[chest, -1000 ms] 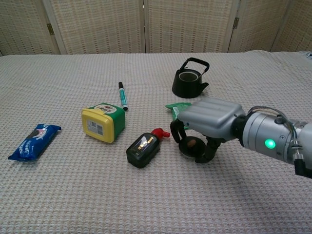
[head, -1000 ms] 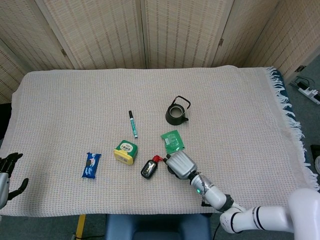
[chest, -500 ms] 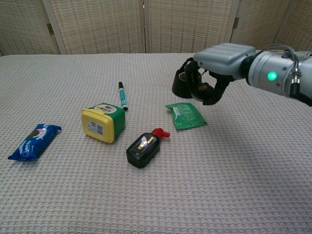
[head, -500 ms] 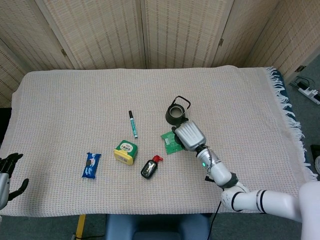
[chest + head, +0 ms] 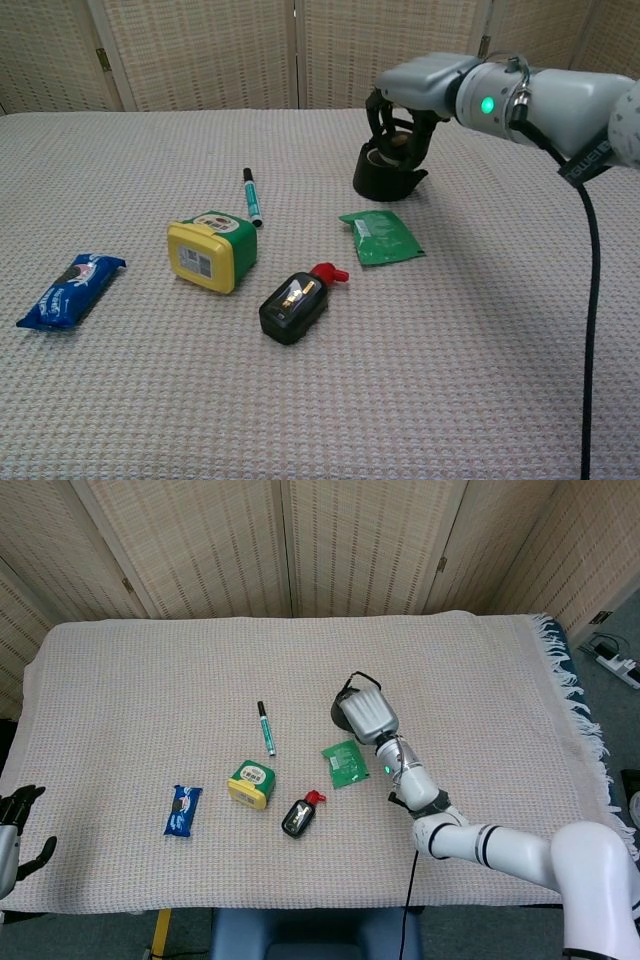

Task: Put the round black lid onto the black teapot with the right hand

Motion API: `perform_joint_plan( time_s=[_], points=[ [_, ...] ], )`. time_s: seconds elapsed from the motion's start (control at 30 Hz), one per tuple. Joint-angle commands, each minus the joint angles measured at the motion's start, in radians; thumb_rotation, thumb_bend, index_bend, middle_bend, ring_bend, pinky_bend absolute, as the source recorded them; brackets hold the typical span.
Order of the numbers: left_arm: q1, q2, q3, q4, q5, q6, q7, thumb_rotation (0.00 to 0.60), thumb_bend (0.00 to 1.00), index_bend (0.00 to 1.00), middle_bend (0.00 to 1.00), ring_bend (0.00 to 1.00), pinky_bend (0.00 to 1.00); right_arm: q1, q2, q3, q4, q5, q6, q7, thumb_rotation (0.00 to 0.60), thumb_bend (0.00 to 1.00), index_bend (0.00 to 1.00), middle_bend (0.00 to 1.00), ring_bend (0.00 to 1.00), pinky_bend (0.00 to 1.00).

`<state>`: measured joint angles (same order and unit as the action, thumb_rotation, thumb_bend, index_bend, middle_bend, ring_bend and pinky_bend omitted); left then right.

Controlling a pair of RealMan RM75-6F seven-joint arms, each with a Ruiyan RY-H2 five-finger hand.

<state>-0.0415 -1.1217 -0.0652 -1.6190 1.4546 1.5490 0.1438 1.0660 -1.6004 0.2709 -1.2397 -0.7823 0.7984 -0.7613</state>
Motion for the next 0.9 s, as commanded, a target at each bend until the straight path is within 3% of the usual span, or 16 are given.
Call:
perform_joint_plan(
  time_s=[0.03, 0.57, 0.9],
  points=[
    [0.000, 0.000, -0.001, 0.000, -0.003, -0.002, 0.002, 0.600, 0.29, 0.16, 0.13, 0.19, 0.14, 0.041, -0.038, 0.008, 0.067, 0.042, -0.026, -0.014, 0.600, 0.29, 0.47, 0.46, 0.91, 0.72],
    [0.000, -0.005, -0.006, 0.005, -0.036, -0.018, 0.012, 0.600, 0.29, 0.16, 0.13, 0.19, 0.14, 0.144, -0.166, 0.008, 0.372, 0.153, -0.127, -0.012, 0.600, 0.29, 0.47, 0.44, 0.91, 0.72],
    [0.002, -0.010, -0.006, 0.011, -0.042, -0.021, 0.014, 0.600, 0.29, 0.16, 0.13, 0.19, 0.14, 0.170, -0.209, 0.004, 0.466, 0.168, -0.170, 0.000, 0.600, 0.29, 0.44, 0.40, 0.91, 0.72]
  ],
)
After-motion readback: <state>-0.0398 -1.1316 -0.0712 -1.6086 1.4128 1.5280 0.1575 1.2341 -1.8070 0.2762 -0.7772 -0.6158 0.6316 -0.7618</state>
